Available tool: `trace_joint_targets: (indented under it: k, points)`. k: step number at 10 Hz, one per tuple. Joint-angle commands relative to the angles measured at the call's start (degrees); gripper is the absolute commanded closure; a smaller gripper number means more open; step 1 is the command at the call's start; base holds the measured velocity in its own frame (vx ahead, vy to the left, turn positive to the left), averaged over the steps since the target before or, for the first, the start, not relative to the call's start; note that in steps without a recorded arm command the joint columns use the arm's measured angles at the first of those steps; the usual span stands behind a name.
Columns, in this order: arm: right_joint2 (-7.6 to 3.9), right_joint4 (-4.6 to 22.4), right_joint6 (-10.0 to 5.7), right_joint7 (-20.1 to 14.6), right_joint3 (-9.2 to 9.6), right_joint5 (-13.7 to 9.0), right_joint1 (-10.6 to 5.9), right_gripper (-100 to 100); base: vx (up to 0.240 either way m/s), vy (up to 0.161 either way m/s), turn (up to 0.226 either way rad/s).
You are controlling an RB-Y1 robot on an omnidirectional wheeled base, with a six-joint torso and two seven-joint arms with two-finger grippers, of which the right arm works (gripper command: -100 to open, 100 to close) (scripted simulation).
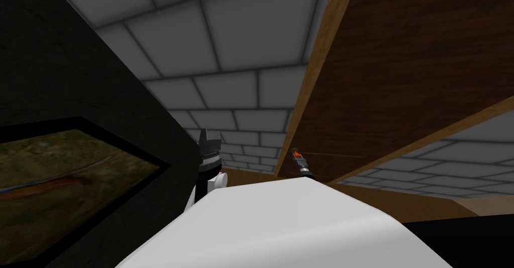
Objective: Pull the door open
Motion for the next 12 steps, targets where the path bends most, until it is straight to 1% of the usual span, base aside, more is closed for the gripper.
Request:
trace_joint_targets:
  k: [1,3,4,5,6,7,8,9,10,11,12]
  points:
    - [-0.01,-1.00,1.82,-0.42,-0.09,-0.93,0.53,100,-0.016,0.024,-0.037]
    - [-0.16,-0.75,5.05,-0.81,-0.06,-4.44,0.29,100,-0.021,0.025,-0.030]
    - [-0.16,-0.75,5.19,-0.81,-0.06,-4.45,0.29,100,-0.019,0.024,-0.019]
    - [-0.26,-0.58,7.07,-1.07,-0.04,-6.85,0.13,100,-0.023,0.025,-0.039]
    - [-0.26,-0.58,7.51,-1.07,-0.04,-6.95,0.13,100,-0.022,0.009,-0.046]
    - [-0.36,-0.41,9.83,-1.34,-0.02,-9.08,-0.03,100,-0.019,0.004,-0.053]
    - [-0.36,-0.41,9.83,-1.34,-0.02,-9.44,-0.03,100,-0.017,0.013,-0.017]
    - [-0.46,-0.21,12.09,-1.65,0.01,-11.51,-0.22,100,-0.019,0.027,-0.008]
    - [-0.46,-0.21,11.98,-1.65,0.01,-12.52,-0.22,100,-0.017,0.023,-0.044]
    - [-0.46,-0.21,12.59,-1.65,0.01,-12.52,-0.22,100,-0.012,0.005,-0.009]
    - [-0.46,-0.21,12.59,-1.65,0.01,-12.52,-0.22,100,-0.005,0.009,0.015]
